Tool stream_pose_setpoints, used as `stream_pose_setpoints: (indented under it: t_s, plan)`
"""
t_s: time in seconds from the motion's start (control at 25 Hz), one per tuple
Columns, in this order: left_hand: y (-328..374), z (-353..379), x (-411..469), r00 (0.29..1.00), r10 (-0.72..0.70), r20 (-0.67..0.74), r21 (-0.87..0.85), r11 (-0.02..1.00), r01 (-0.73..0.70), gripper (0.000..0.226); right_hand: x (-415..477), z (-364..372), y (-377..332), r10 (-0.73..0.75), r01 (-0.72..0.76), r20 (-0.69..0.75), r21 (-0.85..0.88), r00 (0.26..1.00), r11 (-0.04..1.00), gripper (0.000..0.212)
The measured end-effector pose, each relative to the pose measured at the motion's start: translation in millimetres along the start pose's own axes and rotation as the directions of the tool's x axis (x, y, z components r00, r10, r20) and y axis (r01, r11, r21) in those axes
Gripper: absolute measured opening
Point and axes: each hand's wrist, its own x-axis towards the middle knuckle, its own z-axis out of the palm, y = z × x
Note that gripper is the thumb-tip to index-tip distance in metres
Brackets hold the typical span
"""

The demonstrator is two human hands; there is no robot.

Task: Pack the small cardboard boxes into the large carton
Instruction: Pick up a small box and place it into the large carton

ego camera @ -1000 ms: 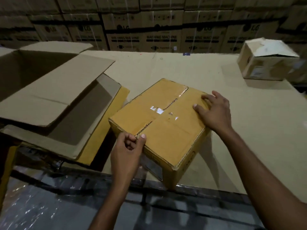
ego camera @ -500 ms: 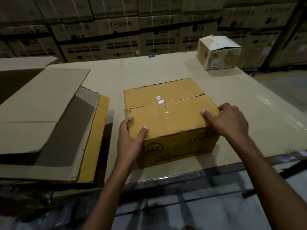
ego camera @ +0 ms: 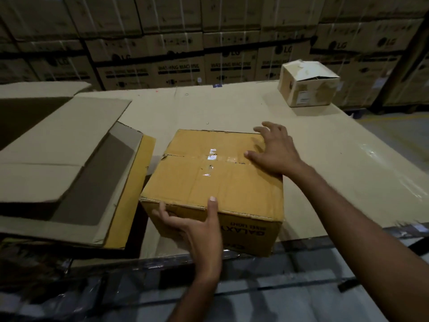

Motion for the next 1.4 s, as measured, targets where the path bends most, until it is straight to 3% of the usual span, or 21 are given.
stream_pose_setpoints:
  t_s: [0.12, 0.2, 0.36, 0.56, 0.68, 0.88, 1.0, 1.24, 1.4]
  plan:
    - [3.9, 7.4, -14.6, 0.996, -0.015, 0.084, -0.034, 0.999, 0.018, 0.116, 42.6, 3.8, 7.0, 0.008, 0.002, 0.218, -0.047, 0.976, 0.999, 0.094]
    - [13.8, 2.1, 9.1, 0.994, -0.006, 0.114, 0.004, 1.000, 0.005, 0.110, 51.4, -3.9, 9.9, 0.044, -0.019, 0.269, -0.092, 0.962, 0.996, 0.095]
    - [31.9, -26.1, 72.6, 0.982, -0.113, 0.152, 0.058, 0.993, 0.105, 0.087, 21.1, -12.4, 26.4, 0.188, -0.199, 0.217, 0.028, 0.958, 0.980, 0.067]
    - [34.5, -50.2, 63.1, 0.946, -0.227, 0.230, 0.080, 0.974, 0.214, 0.097, -51.2, 3.1, 22.6, 0.191, -0.271, 0.251, 0.338, 0.949, 0.901, 0.063]
    - [44.3, -59.5, 75.4, 0.937, -0.197, 0.287, 0.077, 0.980, 0.182, 0.091, -71.9, 1.5, 16.5, 0.170, -0.241, 0.195, 0.435, 0.966, 0.868, 0.064]
    - [66.6, -69.5, 115.2, 0.892, -0.122, 0.436, 0.217, 0.976, 0.027, 0.071, -98.9, 13.1, -0.1, 0.163, -0.242, 0.189, 0.543, 0.968, 0.804, 0.077]
    - [70.4, -85.3, 112.2, 0.866, -0.078, 0.494, 0.222, 0.974, -0.039, 0.075, -111.3, 21.7, -6.7, 0.215, -0.270, 0.164, 0.595, 0.963, 0.757, 0.077]
    - [36.7, -110.9, 81.5, 0.844, -0.109, 0.524, 0.164, 0.986, 0.026, 0.084, -127.9, 29.8, -14.1, 0.317, -0.336, 0.148, 0.629, 0.937, 0.701, 0.071]
    - [41.3, -115.5, 86.0, 0.824, -0.043, 0.564, 0.135, 0.990, -0.042, 0.085, -138.6, 25.1, -21.7, 0.364, -0.349, 0.125, 0.671, 0.923, 0.654, 0.058]
